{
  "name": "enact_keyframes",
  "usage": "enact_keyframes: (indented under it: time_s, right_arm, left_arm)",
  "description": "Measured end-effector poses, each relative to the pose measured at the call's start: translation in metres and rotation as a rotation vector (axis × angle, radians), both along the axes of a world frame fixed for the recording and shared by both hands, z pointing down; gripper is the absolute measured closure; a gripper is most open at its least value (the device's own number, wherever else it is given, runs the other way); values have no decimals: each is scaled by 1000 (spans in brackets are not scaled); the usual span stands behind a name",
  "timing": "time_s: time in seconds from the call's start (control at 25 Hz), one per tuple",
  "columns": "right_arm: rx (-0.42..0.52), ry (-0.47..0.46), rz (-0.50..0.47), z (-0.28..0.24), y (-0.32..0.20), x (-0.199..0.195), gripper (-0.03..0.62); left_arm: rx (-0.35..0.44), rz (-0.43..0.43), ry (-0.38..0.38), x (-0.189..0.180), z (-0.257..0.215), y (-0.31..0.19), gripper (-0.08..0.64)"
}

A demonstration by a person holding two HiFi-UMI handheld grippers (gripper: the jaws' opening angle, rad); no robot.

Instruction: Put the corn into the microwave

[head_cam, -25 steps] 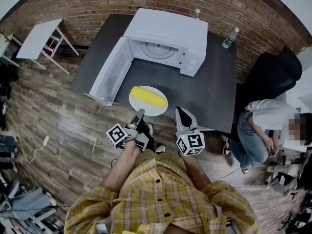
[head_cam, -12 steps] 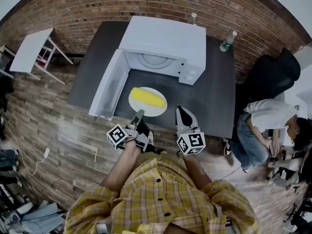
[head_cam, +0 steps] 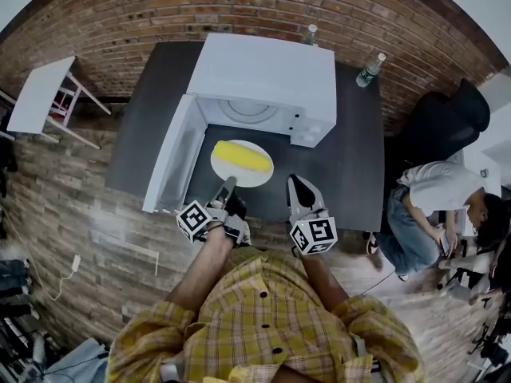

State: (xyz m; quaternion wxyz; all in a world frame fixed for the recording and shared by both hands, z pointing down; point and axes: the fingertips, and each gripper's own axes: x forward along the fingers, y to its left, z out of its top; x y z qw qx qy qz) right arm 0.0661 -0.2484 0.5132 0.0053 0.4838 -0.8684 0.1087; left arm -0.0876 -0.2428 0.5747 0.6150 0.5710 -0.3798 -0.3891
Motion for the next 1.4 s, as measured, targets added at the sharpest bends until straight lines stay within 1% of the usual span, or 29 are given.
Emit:
enact_keyframes:
  time_s: [0.12,0.16,0.28,0.44,0.56,0.84,1.16,1.4]
  right_arm:
    - [0,10,1,1,-6,-1,589]
    - [1,16,1,2,-7,-1,589]
    - [4,25,3,2,-12,0,589]
    - [-3,31,10,5,-19,1,589]
    - [1,47,8,5,-22,-1,589]
    - [-12,51,10,10,-28,-4,589]
    - [-29,56,18,16,-36,-9,589]
    - [-35,62,17,20,-40,-13,589]
  left_arm:
    - [-30,-4,-10,-1,10,-9,540]
    - [-29,-6,-14,-1,12,-13,540]
    - [-43,-6,-46,-2,22,-21,538]
    - [-37,-9,-29,2,23,-35,538]
    - [-49,-6,-73,1,32,-42,538]
    - [-60,-7,-112,-1,49,-61,545]
    - [-73,-37,-93,-5,62,-89,543]
    - [-65,-53,-109,-9,69,-107,543]
